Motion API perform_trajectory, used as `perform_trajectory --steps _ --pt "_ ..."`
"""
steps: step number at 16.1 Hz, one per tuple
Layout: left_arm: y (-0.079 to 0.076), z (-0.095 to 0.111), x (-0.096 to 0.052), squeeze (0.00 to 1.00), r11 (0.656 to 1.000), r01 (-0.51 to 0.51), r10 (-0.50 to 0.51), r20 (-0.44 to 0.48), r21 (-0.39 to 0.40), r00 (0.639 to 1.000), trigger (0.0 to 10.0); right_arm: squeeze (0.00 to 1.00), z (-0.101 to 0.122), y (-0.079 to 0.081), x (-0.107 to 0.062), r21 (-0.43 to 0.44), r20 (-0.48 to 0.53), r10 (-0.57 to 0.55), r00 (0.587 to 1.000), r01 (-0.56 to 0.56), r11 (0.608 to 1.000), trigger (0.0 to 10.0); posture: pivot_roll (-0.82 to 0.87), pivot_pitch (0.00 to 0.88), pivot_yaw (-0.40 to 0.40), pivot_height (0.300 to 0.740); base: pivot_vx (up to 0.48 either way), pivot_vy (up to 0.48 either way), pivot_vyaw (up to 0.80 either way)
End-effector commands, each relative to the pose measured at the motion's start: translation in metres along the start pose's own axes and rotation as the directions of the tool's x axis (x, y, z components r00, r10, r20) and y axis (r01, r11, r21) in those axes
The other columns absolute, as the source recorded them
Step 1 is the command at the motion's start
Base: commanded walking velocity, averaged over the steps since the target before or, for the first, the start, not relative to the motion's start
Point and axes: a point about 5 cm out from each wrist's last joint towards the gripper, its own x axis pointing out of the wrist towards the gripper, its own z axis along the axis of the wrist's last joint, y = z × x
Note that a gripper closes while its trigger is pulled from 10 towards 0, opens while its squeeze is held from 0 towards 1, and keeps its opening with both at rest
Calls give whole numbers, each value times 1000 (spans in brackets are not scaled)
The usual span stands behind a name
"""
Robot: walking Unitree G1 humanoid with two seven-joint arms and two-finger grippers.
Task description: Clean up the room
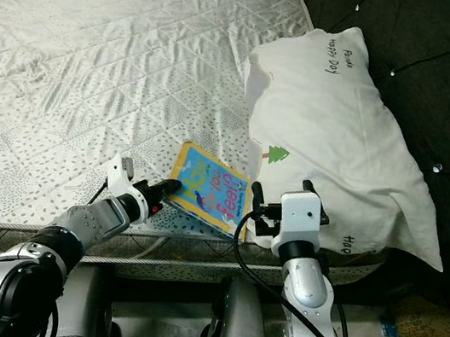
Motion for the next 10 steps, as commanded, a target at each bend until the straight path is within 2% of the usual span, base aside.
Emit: perform_trajectory --steps 1,3,4,10 --pt "1 2 0 0 1000 -29 29 10 10 1000 10000 0 -1 0 -2 1 -7 -12 1000 12 1000 10000 -115 172 -7 562 0 0 0" --pt "3 5 -1 0 999 -48 47 25 23 999 10000 0 -2 -1 -3 -3 -10 -14 1000 14 1000 10000 -115 170 -7 562 0 0 0" --pt "5 4 -1 1000 998 -65 64 26 24 998 10000 0 -2 -2 -2 -5 -9 -16 1000 16 1000 10000 -113 168 -5 562 0 0 0" --pt "9 3 -2 1000 993 -115 114 27 30 993 10000 0 -2 -1 2 -3 -4 -18 1000 18 1000 10000 -106 159 1 562 0 0 0"
